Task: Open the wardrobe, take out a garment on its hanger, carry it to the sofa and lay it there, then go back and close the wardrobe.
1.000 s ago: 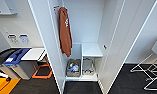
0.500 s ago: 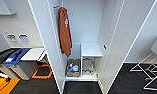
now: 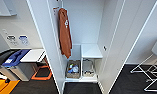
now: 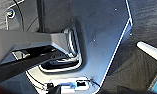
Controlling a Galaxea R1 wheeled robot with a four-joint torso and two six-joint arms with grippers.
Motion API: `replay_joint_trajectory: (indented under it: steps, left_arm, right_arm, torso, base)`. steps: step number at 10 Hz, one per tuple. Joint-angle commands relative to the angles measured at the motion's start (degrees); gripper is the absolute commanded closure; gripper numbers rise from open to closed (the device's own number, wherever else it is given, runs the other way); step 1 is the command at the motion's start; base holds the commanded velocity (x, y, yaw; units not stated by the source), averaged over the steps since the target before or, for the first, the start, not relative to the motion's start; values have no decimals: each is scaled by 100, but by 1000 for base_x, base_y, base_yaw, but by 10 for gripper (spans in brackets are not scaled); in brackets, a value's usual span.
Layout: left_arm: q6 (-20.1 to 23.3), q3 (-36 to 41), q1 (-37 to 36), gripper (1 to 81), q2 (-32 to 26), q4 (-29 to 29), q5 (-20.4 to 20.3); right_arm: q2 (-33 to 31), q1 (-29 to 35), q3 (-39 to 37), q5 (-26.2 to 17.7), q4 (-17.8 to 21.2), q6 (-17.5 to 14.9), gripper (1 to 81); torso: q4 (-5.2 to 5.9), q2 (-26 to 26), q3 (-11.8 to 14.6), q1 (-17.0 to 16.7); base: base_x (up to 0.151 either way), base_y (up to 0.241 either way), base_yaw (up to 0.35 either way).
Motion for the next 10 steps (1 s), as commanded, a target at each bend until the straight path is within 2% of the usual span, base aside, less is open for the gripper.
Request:
replay_joint_trajectory:
  steps: [1,10]
  left_arm:
    - [7,31,-172,10,10,-20,164]
    - [7,31,-110,10,-8,-20,164]
  right_arm:
    - [44,146,25,-351,-12,-13,10]
    - [44,164,25,-342,-12,-22,10]
  torso:
    - [0,0,0,11]
    - [0,5,-2,19]
  base:
    - [115,0,0]
    - [123,0,0]
